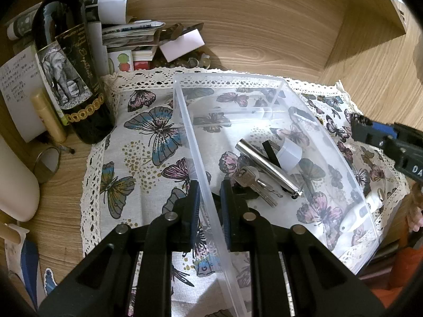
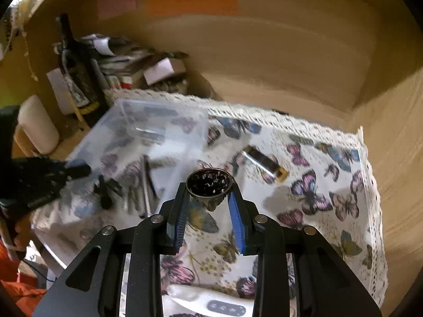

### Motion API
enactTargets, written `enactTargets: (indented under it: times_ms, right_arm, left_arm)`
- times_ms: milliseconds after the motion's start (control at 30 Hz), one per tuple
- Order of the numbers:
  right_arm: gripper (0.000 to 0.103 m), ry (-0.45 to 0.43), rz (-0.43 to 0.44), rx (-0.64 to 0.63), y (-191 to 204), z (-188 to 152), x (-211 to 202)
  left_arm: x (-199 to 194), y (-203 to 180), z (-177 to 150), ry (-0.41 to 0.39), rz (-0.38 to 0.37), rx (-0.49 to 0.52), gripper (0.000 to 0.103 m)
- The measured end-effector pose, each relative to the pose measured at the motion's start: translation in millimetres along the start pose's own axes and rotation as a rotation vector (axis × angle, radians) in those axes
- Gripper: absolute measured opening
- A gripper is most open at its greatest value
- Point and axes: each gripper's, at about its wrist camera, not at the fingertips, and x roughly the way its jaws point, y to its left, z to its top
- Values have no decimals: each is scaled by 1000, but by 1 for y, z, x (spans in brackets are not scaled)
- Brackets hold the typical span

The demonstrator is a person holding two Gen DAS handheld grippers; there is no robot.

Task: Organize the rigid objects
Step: 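Lower the black cup part into the clear box and release it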

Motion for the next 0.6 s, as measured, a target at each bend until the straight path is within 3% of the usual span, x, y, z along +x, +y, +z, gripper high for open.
enactTargets:
  times_ms: [300, 600]
  right_arm:
    - [27, -27, 67, -83, 34, 17, 0]
    - [27, 87, 137, -176, 71, 9, 34]
  left_arm:
    - [-1, 0, 0, -1, -1, 1, 15]
    - [-1, 0, -1, -2, -1, 0, 16]
